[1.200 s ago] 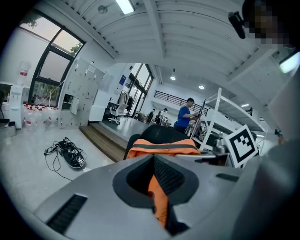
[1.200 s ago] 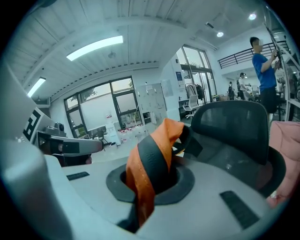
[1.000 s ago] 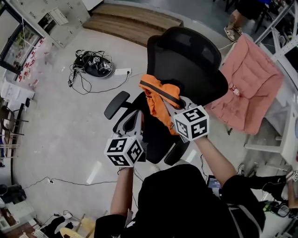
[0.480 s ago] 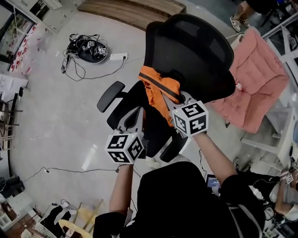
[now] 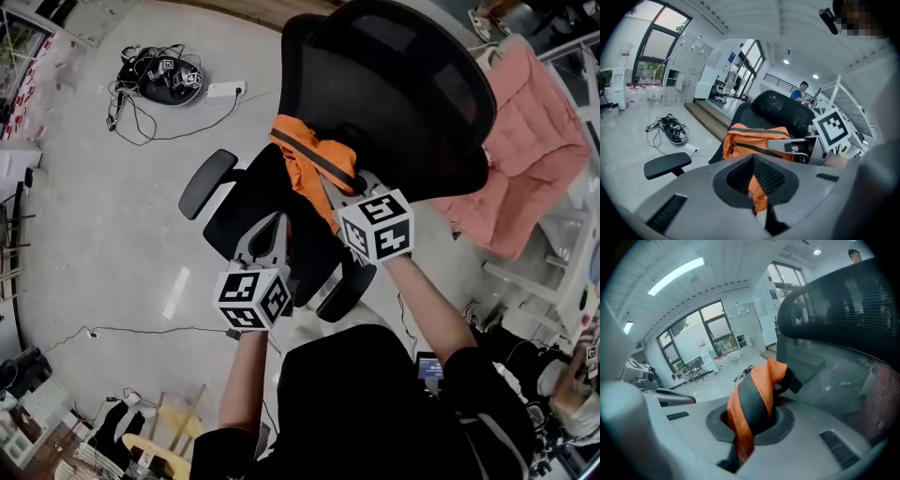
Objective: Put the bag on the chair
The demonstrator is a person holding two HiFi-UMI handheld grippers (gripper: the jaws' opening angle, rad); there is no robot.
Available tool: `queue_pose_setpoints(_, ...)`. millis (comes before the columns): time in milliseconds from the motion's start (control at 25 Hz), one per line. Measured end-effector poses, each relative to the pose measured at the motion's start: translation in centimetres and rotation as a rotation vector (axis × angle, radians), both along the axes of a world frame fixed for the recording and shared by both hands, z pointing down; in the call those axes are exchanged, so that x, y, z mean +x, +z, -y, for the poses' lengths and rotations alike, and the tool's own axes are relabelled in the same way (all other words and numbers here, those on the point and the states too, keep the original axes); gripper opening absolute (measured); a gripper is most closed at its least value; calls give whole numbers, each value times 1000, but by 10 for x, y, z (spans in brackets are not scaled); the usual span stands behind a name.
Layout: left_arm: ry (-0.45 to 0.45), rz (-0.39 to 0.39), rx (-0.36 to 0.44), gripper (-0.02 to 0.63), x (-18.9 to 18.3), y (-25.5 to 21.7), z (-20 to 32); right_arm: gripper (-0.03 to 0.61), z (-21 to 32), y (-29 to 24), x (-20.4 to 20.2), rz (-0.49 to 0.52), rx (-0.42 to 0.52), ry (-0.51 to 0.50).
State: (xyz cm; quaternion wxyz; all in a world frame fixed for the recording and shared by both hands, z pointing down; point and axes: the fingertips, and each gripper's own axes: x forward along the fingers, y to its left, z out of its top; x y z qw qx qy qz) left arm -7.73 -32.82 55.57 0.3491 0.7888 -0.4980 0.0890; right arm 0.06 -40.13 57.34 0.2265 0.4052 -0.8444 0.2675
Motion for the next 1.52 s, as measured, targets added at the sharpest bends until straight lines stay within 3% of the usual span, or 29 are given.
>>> queue_pose_setpoints(320, -17, 15, -33, 9, -4, 31, 19, 14, 21, 35, -1, -8, -26, -22)
queue_pose_setpoints(600, 26, 34, -68, 9, 4, 59, 31, 14, 35, 65, -3, -4, -45, -25)
queue_pose_setpoints(1240, 74, 22, -118, 9, 31, 101, 32, 14, 28, 134, 40, -74, -79, 62)
queue_pose_setpoints(1520, 116, 22, -131, 9, 49, 107, 26, 14, 16, 155, 65, -152, -99, 90)
